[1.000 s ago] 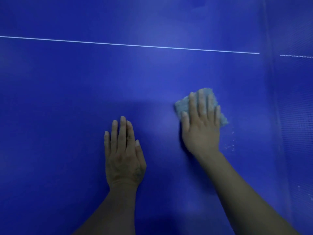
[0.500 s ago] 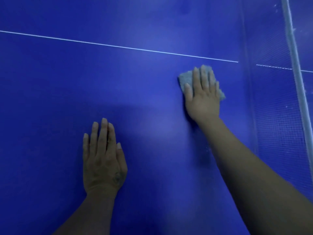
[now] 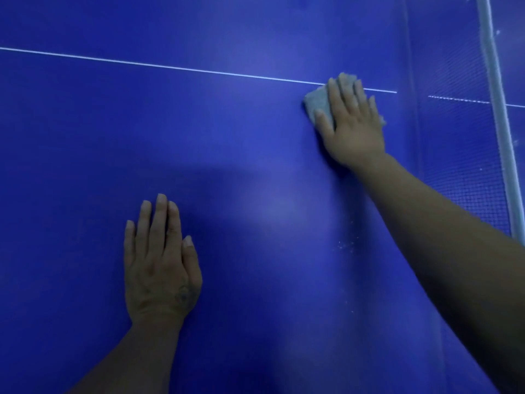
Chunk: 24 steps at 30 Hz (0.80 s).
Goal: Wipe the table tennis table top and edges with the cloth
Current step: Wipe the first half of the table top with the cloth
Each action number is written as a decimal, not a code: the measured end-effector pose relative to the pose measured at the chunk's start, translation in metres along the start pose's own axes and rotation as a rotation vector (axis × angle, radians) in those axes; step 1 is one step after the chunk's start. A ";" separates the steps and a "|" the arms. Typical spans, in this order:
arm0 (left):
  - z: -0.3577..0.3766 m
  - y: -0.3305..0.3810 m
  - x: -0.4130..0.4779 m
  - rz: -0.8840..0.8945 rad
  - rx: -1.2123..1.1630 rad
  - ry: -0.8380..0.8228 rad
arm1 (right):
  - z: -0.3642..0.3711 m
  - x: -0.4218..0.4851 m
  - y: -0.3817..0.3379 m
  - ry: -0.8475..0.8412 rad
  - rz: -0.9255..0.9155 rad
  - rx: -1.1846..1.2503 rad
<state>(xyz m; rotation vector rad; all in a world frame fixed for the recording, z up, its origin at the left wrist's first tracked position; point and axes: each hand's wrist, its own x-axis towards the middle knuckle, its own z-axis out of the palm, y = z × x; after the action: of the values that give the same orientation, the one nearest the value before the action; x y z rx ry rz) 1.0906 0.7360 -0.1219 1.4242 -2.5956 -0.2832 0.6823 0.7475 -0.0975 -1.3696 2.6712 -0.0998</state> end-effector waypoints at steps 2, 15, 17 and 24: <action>-0.001 -0.001 0.000 -0.002 0.005 -0.005 | -0.001 0.004 0.019 0.015 0.105 0.022; -0.003 0.000 0.002 -0.035 0.026 -0.047 | 0.031 -0.197 -0.022 0.075 0.369 0.021; -0.003 0.000 0.001 -0.035 0.025 -0.041 | 0.028 -0.174 -0.018 0.086 0.393 0.022; -0.003 -0.001 0.002 -0.032 0.037 -0.033 | 0.027 -0.064 -0.059 0.105 0.446 0.044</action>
<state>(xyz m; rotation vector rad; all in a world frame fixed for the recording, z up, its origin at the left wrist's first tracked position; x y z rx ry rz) 1.0909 0.7341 -0.1194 1.4866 -2.6198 -0.2666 0.7705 0.7651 -0.1107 -0.7468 2.9669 -0.1849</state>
